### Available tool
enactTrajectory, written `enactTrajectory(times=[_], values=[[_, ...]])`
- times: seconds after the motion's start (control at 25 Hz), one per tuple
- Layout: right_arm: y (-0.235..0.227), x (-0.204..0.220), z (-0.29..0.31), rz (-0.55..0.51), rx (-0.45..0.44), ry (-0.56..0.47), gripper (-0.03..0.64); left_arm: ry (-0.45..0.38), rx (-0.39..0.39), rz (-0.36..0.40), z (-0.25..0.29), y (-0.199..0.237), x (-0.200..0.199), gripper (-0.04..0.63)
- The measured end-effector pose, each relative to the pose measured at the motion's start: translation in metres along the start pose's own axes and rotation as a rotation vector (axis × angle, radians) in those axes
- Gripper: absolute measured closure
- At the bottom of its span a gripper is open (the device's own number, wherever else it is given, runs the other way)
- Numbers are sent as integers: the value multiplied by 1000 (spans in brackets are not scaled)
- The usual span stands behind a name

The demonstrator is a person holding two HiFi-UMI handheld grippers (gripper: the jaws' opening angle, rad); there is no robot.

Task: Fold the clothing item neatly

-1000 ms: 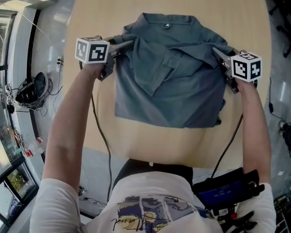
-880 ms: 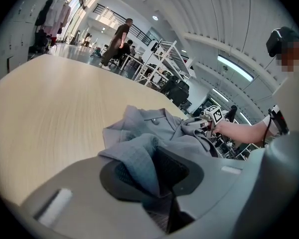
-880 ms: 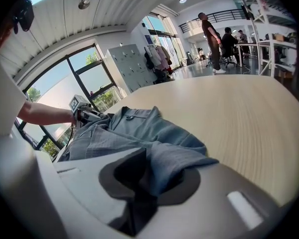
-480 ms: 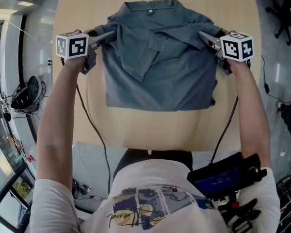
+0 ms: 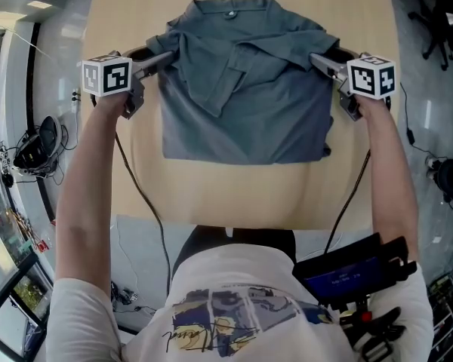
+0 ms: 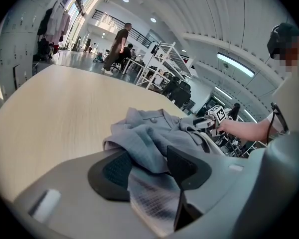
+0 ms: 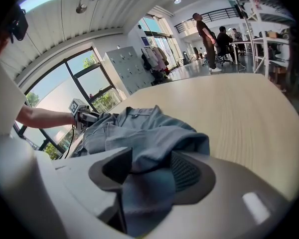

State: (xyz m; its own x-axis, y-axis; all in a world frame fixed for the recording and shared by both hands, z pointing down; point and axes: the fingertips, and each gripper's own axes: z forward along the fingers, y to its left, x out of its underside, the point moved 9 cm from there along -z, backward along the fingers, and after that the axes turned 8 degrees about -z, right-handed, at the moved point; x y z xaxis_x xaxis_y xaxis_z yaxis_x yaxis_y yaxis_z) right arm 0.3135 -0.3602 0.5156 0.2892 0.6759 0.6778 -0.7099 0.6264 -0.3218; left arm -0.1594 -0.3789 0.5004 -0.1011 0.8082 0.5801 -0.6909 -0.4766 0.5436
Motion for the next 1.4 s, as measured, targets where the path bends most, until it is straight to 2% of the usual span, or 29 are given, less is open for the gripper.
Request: enactTrajectory(times=[0.36, 0.48, 0.64, 0.8, 0.88, 0.96, 1.08, 1.24, 1.4], values=[[22, 26, -34, 20, 51, -13, 383, -35, -26, -4, -42, -4, 26, 351], [40, 33, -45, -5, 80, -30, 385, -62, -32, 18, -58, -15, 37, 351], [73, 46, -61, -50, 137, -59, 385, -84, -18, 44, -76, -34, 59, 351], [117, 58, -81, -75, 148, -106, 385, -114, -7, 94, -99, -63, 78, 355], [141, 67, -92, -80, 150, -144, 385, -134, -3, 132, -112, -82, 89, 378], [168, 77, -100, -83, 145, -168, 385, -172, 7, 152, -128, -100, 103, 427], [213, 91, -111, -117, 160, -185, 429, -227, 30, 178, -155, -126, 128, 492], [274, 110, -128, -167, 201, -197, 526, -259, 38, 227, -182, -154, 168, 580], [335, 134, -146, -168, 222, -235, 614, -282, 74, 264, -206, -183, 204, 588]])
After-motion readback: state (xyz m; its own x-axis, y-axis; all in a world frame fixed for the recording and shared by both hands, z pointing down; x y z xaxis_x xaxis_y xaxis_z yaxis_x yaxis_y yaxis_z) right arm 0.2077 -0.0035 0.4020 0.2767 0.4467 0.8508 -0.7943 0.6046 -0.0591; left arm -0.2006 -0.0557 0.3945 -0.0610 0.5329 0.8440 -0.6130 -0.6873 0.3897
